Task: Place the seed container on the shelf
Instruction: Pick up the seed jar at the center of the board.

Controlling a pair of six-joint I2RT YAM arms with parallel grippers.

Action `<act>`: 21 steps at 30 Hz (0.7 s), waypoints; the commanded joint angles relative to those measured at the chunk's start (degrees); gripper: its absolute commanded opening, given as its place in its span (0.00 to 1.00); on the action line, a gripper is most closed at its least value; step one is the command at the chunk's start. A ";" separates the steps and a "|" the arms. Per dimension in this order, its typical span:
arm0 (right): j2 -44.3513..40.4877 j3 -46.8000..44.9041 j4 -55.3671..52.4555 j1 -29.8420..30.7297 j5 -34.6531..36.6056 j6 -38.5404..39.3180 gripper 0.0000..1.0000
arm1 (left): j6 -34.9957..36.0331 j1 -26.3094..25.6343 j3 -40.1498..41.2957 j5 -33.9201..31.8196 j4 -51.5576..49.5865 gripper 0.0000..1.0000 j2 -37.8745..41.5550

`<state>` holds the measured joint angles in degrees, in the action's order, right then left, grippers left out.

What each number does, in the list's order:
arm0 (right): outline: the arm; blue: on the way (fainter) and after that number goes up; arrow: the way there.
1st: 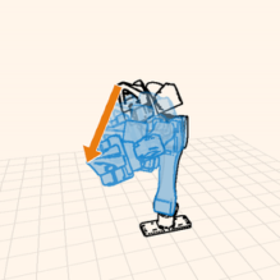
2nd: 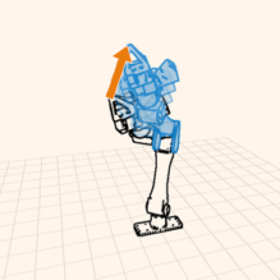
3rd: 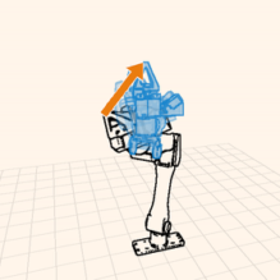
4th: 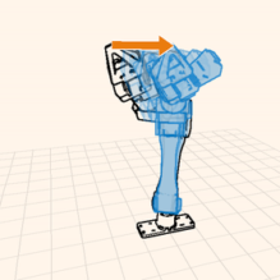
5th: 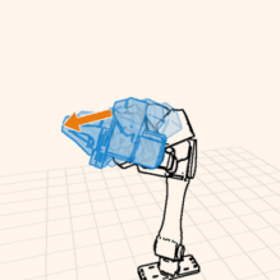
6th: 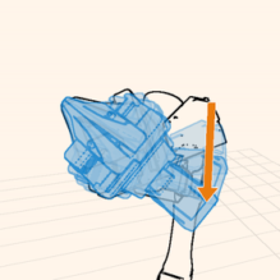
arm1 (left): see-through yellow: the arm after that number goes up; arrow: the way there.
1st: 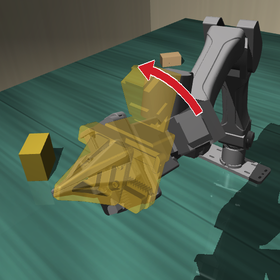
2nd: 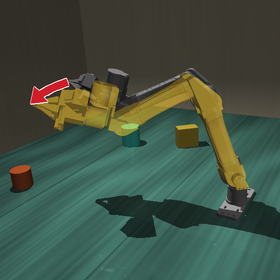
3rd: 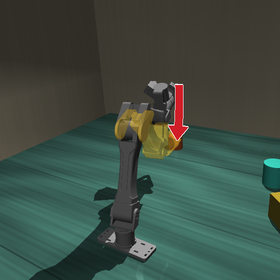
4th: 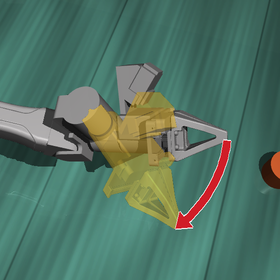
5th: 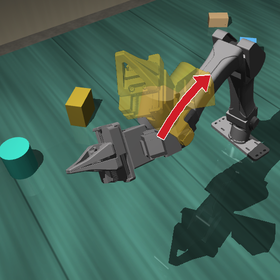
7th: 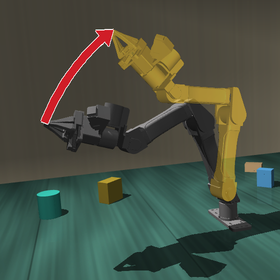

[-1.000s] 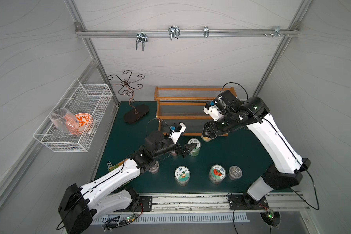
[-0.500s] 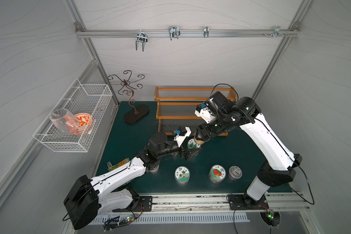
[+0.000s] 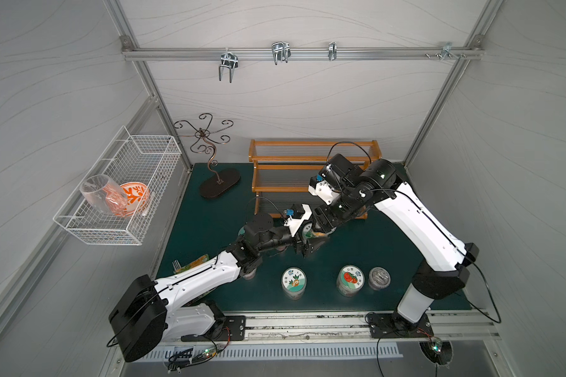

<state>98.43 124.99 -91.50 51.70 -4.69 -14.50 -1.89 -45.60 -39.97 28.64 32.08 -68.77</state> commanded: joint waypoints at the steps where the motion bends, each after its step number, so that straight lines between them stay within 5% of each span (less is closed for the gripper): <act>1: -1.04 -1.35 -3.88 0.68 -0.13 0.43 0.55 | -1.43 -0.48 -3.01 -0.81 5.26 0.87 -0.95; 13: -2.96 -5.34 -1.97 1.12 -1.55 0.62 0.62 | -2.24 -0.97 -2.58 -2.41 7.43 0.59 -1.80; 21: -4.25 -5.58 -0.53 1.12 -1.96 0.86 0.86 | -1.98 -1.01 -2.30 -2.43 8.51 0.50 -1.48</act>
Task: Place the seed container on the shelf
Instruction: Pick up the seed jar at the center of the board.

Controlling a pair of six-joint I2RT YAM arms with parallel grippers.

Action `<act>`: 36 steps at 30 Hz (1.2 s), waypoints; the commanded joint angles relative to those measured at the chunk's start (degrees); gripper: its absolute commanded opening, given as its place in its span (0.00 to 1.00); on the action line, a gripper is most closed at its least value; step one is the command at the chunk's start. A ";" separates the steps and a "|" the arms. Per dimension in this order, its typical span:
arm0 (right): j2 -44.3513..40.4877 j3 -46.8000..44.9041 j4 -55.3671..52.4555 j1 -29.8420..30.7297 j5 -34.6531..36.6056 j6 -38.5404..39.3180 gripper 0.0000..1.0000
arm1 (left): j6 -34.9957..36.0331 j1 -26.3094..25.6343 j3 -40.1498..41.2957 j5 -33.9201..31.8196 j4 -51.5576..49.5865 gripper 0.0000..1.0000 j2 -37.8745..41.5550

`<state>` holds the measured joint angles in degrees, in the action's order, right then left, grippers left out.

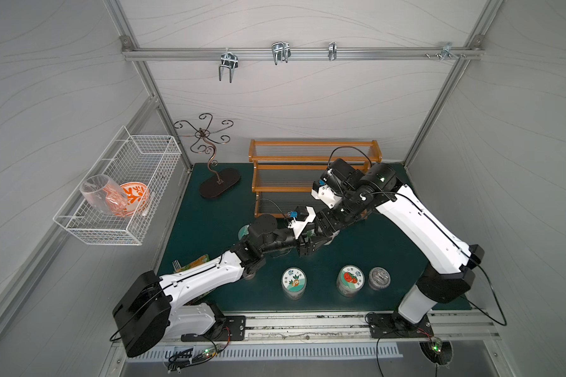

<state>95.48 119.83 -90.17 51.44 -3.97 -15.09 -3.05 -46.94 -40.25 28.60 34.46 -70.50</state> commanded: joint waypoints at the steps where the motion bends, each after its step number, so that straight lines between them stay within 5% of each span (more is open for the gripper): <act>1: -1.48 -0.07 -1.64 1.41 -2.63 1.40 0.88 | -0.73 0.35 -1.90 -2.57 6.24 0.49 0.28; 5: -2.28 1.95 -0.98 1.34 -2.01 1.27 0.99 | -0.72 0.33 -1.85 -2.94 6.91 0.47 0.48; 13: -3.25 3.68 -1.94 0.40 -0.49 1.40 0.99 | -1.25 0.28 -1.44 -3.64 8.84 0.43 0.11; 19: -6.33 0.14 3.64 -1.95 -8.09 -0.92 0.92 | -1.73 0.33 -1.85 -4.54 9.71 0.42 -0.77; 25: -8.04 0.51 5.05 -3.73 -9.39 -1.41 0.99 | -1.66 0.29 -0.73 -7.27 12.07 0.41 -0.44; 28: -10.38 0.34 7.08 -5.79 -9.42 -2.14 0.99 | -1.03 0.35 -0.29 -12.47 13.06 0.42 0.36; 36: -19.29 -7.50 14.68 -12.60 -7.64 -5.19 0.99 | 9.22 0.48 -3.43 -38.71 14.67 0.43 1.44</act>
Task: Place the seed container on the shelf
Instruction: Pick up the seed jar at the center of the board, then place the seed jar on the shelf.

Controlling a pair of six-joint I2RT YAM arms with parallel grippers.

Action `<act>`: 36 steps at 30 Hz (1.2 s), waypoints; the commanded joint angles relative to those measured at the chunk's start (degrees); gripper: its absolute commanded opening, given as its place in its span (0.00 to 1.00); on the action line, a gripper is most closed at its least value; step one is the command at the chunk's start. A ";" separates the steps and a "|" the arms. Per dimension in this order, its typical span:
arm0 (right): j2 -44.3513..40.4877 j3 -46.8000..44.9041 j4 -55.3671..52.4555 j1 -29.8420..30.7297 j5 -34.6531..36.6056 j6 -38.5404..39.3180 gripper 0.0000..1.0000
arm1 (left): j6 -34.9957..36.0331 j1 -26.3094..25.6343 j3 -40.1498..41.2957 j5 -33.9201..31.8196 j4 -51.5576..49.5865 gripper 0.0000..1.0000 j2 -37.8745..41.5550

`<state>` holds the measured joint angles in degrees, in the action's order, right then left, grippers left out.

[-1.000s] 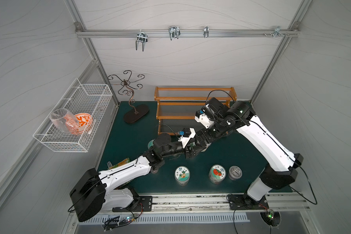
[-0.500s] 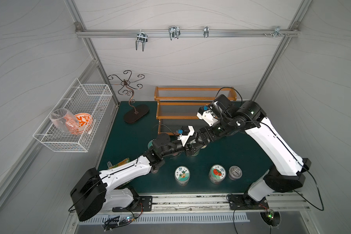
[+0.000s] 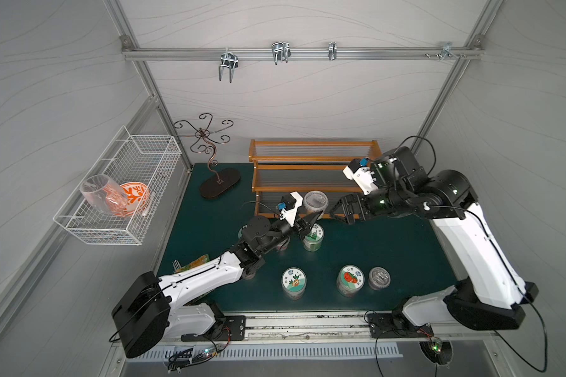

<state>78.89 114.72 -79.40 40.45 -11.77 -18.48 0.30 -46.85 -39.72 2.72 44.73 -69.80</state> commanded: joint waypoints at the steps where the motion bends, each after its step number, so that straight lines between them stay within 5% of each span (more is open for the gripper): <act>1: -3.74 -3.83 4.82 -2.22 0.26 -2.18 0.99 | 7.96 0.64 -5.24 -15.55 4.61 0.42 0.02; 17: -8.80 -18.03 10.18 -5.06 -2.82 -3.18 0.99 | 12.11 11.87 -25.79 -33.25 10.65 0.40 -20.82; 36: -10.42 -23.47 12.96 -6.66 -4.59 -2.71 0.99 | 9.20 17.53 -35.84 -36.28 6.40 0.41 -32.10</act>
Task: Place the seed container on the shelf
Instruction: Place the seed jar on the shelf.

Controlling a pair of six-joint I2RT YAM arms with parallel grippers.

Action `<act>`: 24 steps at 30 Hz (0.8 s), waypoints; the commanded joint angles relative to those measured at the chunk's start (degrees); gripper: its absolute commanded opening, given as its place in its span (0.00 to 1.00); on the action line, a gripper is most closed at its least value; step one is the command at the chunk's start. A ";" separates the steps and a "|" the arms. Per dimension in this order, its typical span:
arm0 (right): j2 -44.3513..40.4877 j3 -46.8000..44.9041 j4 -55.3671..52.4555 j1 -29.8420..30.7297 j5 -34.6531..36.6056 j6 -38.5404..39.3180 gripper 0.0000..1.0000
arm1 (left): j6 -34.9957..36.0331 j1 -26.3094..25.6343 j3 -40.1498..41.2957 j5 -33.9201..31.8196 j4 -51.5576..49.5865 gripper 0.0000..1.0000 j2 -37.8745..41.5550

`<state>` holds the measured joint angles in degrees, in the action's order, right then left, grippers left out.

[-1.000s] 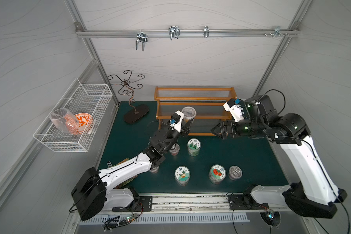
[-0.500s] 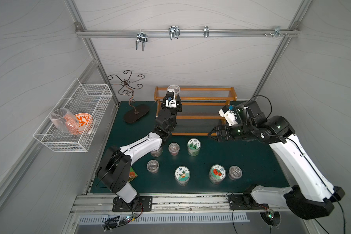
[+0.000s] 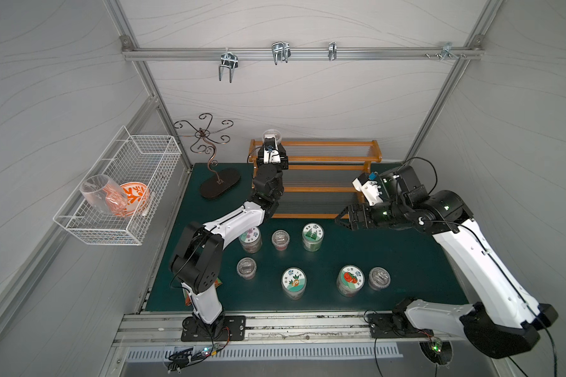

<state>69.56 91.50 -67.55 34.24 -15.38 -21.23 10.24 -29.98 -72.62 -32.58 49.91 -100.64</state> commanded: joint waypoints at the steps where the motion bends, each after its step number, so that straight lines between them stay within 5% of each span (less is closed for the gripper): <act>1: -1.14 -0.51 1.27 -0.50 -1.13 0.00 0.99 | -0.86 0.86 -3.33 -1.04 0.79 0.41 -1.63; 14: -1.40 -1.34 0.93 -1.40 -1.63 0.39 0.99 | -2.46 3.31 -4.36 -2.67 -0.42 0.46 -4.48; 24: -1.58 -2.90 1.78 -1.62 -2.12 -0.12 0.99 | -1.20 3.52 -2.35 -1.02 -1.09 0.80 -1.30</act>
<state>69.10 89.23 -66.61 32.95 -16.75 -21.21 8.75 -26.63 -74.24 -34.35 46.68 -104.31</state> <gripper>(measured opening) 0.989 0.797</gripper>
